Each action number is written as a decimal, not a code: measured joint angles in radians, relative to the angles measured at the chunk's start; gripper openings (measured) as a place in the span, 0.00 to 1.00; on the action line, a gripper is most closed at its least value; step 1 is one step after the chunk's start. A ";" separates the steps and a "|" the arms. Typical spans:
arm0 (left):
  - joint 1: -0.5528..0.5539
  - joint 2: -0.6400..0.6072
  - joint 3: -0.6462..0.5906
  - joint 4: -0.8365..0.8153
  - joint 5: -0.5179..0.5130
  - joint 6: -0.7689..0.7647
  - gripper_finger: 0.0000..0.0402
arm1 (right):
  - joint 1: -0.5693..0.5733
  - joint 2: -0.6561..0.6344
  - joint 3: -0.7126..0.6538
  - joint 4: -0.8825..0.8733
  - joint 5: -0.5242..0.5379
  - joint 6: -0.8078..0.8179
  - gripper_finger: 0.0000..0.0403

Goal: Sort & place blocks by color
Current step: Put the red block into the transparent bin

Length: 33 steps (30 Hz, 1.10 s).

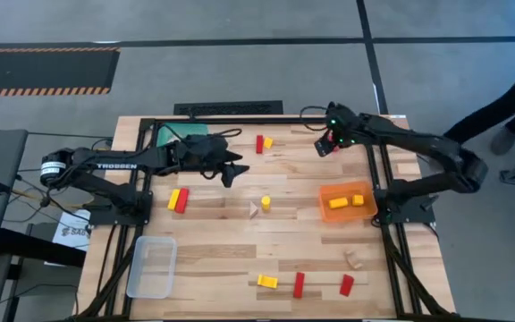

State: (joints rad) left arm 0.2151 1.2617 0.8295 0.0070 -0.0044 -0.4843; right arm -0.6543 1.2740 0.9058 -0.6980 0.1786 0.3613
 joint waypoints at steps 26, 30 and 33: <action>0.329 -0.172 -0.018 -0.373 0.083 0.377 0.66 | -0.289 0.266 0.170 -0.203 -0.048 0.028 0.77; 0.367 -0.168 -0.035 -0.346 0.114 0.427 0.66 | -0.316 0.270 0.170 -0.208 -0.045 0.053 0.77; 0.389 -0.163 -0.049 -0.305 0.142 0.439 0.66 | -0.302 0.270 0.170 -0.227 -0.046 0.086 0.77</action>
State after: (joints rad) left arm 0.6039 1.0992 0.7802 -0.2978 0.1380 -0.0458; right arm -0.9564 1.5442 1.0760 -0.9251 0.1328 0.4473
